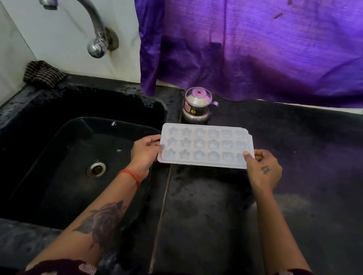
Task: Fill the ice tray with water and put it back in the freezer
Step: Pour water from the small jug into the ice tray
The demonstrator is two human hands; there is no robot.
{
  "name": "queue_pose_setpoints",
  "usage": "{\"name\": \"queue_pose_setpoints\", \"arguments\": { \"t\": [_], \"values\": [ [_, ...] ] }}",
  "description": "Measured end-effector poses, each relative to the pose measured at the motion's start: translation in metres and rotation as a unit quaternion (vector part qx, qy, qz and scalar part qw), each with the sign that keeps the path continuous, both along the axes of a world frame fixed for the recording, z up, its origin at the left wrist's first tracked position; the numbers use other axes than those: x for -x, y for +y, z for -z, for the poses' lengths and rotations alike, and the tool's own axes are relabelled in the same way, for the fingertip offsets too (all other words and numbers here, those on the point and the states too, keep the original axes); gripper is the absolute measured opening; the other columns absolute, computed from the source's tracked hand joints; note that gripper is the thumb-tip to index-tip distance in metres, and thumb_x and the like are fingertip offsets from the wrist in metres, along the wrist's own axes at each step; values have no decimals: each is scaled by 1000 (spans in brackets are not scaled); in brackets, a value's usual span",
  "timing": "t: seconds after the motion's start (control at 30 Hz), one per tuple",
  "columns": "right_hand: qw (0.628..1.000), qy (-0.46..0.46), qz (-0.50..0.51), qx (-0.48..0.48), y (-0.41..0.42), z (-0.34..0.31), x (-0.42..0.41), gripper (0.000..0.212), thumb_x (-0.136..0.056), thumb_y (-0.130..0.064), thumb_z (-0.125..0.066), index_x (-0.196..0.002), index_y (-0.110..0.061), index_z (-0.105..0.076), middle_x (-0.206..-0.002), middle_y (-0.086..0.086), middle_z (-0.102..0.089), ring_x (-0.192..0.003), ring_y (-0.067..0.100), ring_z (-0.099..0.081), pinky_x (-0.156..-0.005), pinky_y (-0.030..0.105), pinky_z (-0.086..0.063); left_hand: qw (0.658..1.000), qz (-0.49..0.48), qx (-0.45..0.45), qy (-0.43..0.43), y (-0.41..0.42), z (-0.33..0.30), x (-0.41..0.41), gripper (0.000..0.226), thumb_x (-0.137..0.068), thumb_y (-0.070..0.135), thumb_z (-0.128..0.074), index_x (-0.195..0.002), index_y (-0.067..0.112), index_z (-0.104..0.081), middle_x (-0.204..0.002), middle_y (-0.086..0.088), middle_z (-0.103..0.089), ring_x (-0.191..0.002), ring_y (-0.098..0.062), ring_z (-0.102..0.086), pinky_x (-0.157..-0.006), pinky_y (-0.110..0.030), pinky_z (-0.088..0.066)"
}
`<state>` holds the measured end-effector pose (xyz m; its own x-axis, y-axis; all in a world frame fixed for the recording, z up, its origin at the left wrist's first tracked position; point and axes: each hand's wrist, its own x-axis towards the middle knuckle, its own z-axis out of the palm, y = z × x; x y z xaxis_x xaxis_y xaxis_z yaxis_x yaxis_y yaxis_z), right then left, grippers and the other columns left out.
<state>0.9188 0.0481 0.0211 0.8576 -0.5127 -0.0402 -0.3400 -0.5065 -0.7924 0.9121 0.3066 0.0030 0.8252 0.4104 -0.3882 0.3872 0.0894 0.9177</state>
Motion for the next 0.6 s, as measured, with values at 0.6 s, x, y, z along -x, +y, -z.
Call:
{"name": "queue_pose_setpoints", "arguments": {
  "t": [0.6],
  "values": [
    [996,58,-47,50,-22,21,-9,35,-90,-35,-60,-110,-8,-68,-104,13,-71,-98,31,-63,-78,31,-44,998,14,-56,40,-20,6,-12,37,-81,0,-68,-115,10,-64,-109,-8,-68,-103,-22,-64,-95,-43,-52]
  ]
}}
